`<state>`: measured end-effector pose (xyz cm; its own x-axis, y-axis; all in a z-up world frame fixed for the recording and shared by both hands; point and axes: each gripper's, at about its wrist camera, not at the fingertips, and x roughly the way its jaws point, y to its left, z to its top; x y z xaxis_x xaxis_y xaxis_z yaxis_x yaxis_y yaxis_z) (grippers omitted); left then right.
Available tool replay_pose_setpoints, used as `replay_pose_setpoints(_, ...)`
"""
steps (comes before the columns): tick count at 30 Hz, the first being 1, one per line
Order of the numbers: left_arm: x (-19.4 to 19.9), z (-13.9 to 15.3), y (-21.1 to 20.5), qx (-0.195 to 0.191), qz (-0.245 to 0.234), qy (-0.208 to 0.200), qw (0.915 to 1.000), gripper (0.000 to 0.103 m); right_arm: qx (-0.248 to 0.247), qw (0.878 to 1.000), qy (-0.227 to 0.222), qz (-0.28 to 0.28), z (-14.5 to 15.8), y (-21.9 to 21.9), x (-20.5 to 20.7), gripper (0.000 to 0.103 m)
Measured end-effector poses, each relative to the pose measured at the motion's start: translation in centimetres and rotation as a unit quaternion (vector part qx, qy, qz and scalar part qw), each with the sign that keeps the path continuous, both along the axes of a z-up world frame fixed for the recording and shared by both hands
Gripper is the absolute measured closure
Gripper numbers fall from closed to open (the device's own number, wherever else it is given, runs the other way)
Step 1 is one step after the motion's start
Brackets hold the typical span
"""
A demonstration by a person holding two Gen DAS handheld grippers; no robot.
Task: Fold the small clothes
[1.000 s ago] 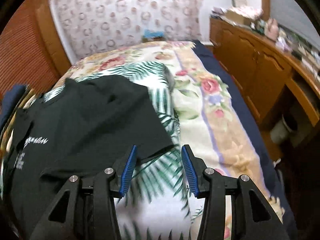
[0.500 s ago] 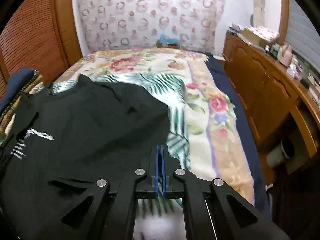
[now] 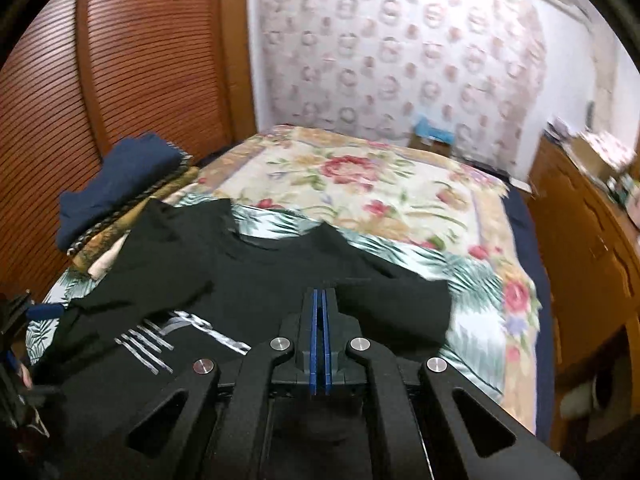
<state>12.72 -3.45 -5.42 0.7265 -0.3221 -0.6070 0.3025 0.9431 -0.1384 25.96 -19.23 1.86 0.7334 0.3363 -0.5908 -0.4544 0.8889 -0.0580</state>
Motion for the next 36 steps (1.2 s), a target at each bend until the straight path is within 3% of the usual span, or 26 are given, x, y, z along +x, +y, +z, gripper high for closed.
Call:
replay_pose_setpoints(4,0.0,-0.2,0.5,0.000,0.005,0.002,1.0000,0.001,-0.010,1.000,0.007,0.008,-0.5,2.1,1.1,0.101)
replay_pose_setpoints(5,0.0,-0.3,0.7,-0.001,0.007,0.003,1.0000,0.001,-0.015,1.000,0.018,0.006,-0.8,2.3,1.5,0.096)
replay_pose_setpoints(8,0.1,-0.6,1.1,-0.003,0.011,0.007,0.9999,0.001,-0.028,0.999,0.025,-0.015,-1.3,2.0,2.9,0.064)
replay_pose_setpoints(9,0.1,-0.7,1.2,-0.003,0.012,0.008,0.9999,0.001,-0.022,0.999,0.026,-0.018,-1.0,1.7,2.8,0.062)
replay_pose_setpoints(15,0.2,-1.1,1.6,-0.010,0.017,0.011,0.9997,0.001,-0.013,0.998,0.039,-0.039,-0.9,0.0,1.9,0.062)
replay_pose_setpoints(20,0.3,-1.3,1.9,-0.012,0.021,0.014,0.9996,0.001,-0.029,0.997,0.058,-0.050,-3.1,-1.2,0.9,0.062)
replay_pose_setpoints(26,0.4,-1.9,2.3,-0.011,0.025,0.020,0.9994,0.001,-0.011,0.995,0.080,-0.053,-5.5,-3.6,-1.6,0.062)
replay_pose_setpoints(36,0.4,-2.3,2.7,-0.014,0.032,0.027,0.9991,0.001,0.004,0.996,0.084,-0.013,-5.9,-0.9,-4.3,0.062)
